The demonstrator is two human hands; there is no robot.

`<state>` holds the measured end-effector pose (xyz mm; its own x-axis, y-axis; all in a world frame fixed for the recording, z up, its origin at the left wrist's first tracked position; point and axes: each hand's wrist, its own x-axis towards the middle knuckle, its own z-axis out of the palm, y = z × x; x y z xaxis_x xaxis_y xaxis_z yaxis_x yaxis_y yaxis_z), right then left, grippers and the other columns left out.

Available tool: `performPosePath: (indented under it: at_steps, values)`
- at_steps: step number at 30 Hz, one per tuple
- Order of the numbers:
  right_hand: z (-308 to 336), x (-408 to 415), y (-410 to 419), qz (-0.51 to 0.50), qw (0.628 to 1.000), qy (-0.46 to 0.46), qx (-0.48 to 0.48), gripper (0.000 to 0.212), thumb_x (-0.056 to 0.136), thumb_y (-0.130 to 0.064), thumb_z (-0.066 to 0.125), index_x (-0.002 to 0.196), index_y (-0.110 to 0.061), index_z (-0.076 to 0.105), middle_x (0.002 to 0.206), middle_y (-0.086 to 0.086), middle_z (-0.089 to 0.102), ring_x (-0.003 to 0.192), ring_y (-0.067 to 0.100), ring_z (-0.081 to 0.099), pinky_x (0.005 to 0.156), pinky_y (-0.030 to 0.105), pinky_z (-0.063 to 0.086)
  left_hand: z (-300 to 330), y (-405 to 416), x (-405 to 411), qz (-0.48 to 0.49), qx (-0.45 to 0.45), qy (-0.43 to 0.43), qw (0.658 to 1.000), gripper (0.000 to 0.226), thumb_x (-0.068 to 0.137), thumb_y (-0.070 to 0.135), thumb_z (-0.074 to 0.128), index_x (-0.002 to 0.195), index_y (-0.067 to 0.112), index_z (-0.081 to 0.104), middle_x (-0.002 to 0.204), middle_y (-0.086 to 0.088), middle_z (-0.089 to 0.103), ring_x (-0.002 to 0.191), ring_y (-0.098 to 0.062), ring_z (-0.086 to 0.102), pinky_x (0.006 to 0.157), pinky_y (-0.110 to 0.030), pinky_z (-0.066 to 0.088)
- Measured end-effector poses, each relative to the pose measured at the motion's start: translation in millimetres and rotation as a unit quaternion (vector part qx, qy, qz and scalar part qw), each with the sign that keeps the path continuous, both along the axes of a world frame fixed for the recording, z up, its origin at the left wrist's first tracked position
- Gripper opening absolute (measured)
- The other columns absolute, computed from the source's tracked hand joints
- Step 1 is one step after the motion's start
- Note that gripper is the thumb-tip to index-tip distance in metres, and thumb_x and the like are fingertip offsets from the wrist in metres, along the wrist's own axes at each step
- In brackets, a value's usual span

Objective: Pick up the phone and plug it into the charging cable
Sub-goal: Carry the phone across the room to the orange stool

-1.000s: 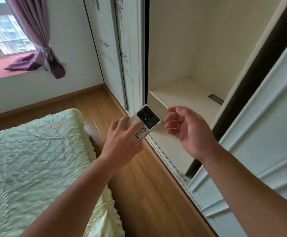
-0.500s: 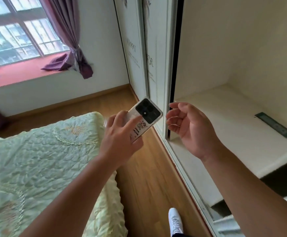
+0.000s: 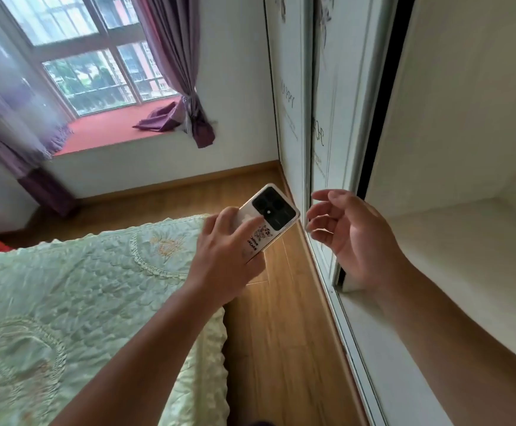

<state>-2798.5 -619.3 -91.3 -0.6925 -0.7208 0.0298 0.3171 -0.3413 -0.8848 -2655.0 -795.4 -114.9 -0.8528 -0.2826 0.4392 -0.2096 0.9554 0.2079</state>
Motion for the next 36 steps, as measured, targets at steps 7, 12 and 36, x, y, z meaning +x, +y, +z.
performPosePath:
  at_steps: [7,12,36]
  values:
    - [-12,-54,-73,0.028,0.999,0.006,0.018,0.023,0.087,-0.026,0.054,0.1,-0.013,0.068,0.082,0.008,0.069,0.075,0.021,0.063,0.07,0.035,0.05,-14,-68,-48,0.019,0.003,-0.005,1.0,0.064,0.067,0.034,0.067,0.128,0.022,0.054,0.129,-0.017,0.05,0.112,-0.032,0.037,0.076,-0.048,0.049]
    - [-23,-100,-149,0.029,0.998,0.017,0.043,0.021,0.086,-0.028,0.055,0.097,-0.017,0.071,0.082,0.009,0.069,0.077,0.022,0.064,0.07,0.036,0.049,-33,-143,-96,0.022,0.023,-0.006,0.999,0.063,0.068,0.033,0.068,0.128,0.02,0.055,0.129,-0.019,0.051,0.111,-0.034,0.037,0.076,-0.049,0.049]
    - [-15,-272,-483,0.053,0.994,0.037,0.086,0.027,0.085,-0.031,0.054,0.101,-0.016,0.068,0.083,0.007,0.07,0.081,0.024,0.063,0.078,0.041,0.049,-37,-460,-259,0.067,0.039,-0.002,0.997,0.059,0.07,0.035,0.066,0.126,0.021,0.057,0.129,-0.016,0.051,0.111,-0.032,0.038,0.078,-0.048,0.048]
